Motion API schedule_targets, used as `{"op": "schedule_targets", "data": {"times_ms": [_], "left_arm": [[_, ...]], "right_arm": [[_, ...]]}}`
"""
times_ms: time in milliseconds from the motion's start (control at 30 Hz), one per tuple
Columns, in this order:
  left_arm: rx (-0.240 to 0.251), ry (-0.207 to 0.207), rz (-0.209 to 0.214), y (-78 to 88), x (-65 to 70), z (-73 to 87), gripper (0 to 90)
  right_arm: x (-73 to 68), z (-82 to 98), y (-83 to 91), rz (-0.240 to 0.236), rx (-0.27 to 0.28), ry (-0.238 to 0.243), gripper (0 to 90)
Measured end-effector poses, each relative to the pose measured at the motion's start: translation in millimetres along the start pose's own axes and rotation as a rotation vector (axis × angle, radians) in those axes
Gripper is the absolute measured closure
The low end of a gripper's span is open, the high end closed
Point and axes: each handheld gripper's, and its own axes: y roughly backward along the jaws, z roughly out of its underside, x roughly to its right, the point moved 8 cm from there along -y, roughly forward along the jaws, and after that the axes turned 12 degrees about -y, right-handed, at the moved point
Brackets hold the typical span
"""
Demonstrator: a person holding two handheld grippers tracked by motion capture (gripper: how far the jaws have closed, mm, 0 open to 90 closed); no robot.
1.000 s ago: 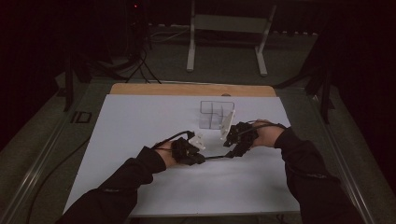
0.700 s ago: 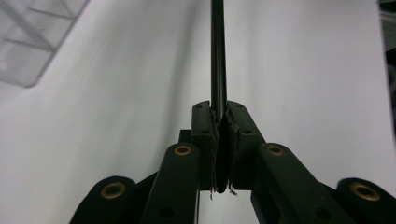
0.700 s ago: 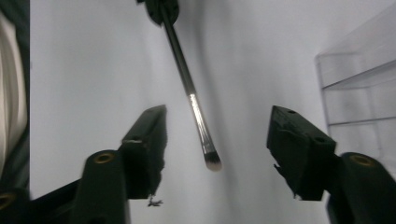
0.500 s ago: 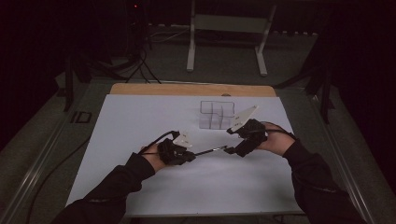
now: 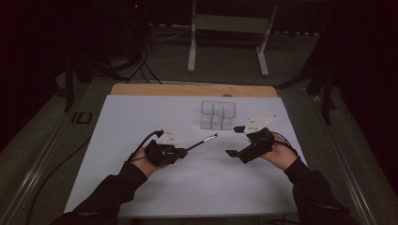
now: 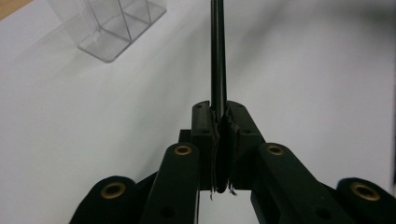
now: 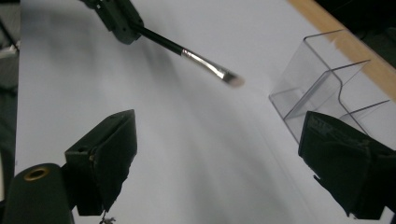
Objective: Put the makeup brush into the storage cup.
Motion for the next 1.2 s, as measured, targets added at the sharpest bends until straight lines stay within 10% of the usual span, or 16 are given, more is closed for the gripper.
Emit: {"op": "schedule_targets", "data": {"times_ms": [733,1200], "left_arm": [[0.184,0.231,-0.091,8.5,10.0,10.7,85.1],[0.274,0.313,-0.120,6.9,9.6,26.0,85.1]], "right_arm": [[-20.3,-11.1,17.9,0.175,0.339,-0.093,11.0],[-19.0,0.9,3.5,0.209,0.353,-0.130,11.1]]}}
